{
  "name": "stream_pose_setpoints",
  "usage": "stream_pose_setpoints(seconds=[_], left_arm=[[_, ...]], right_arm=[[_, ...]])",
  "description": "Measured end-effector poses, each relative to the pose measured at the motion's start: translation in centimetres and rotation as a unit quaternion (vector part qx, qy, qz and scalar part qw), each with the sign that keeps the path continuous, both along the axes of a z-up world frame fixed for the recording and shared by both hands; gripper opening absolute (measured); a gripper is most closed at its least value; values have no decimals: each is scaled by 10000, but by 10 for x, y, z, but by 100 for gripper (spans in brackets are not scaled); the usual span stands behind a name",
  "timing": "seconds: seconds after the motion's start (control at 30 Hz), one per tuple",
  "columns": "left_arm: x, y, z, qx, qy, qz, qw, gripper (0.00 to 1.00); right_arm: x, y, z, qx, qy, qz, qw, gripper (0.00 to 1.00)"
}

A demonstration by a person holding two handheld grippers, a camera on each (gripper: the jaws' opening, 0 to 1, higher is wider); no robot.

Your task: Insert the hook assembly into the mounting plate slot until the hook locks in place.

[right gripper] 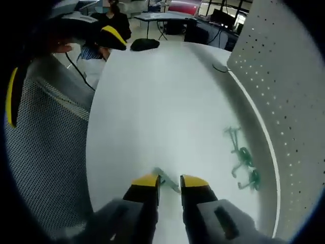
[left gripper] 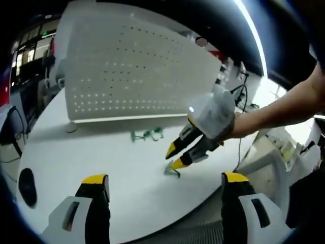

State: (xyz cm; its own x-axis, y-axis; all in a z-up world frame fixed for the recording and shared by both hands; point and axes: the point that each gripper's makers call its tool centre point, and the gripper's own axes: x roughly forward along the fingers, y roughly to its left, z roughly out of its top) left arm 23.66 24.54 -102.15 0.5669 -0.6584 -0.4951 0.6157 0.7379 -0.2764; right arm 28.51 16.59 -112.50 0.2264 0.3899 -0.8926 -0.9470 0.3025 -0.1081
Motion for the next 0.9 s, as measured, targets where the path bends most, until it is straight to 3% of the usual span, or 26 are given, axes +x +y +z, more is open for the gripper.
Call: stream_pose_setpoints(seconds=[0.1,0.33,0.47,0.6,0.73,0.9], left_arm=[[1,1,1,-52,20,39,10000,92],[0,1,0,-24,32,14,10000,92],[0,3,0,14,9,26,10000,92],[-1,2,-3,14,99,3,10000,92],[0,4,-1,-84,156,72,9998,91],[2,8,-2,-192,285,199,9992,89]], right_arm=[[-2,6,-3,-19,109,109,9999,2],[-1,14,-2,84,132,86,9998,0],[4,12,-2,265,196,-548,9980,0],[9,10,3,425,76,-885,9951,0],[19,12,22,943,-100,-1466,9846,0],[19,17,42,1101,-397,-1406,9831,0]])
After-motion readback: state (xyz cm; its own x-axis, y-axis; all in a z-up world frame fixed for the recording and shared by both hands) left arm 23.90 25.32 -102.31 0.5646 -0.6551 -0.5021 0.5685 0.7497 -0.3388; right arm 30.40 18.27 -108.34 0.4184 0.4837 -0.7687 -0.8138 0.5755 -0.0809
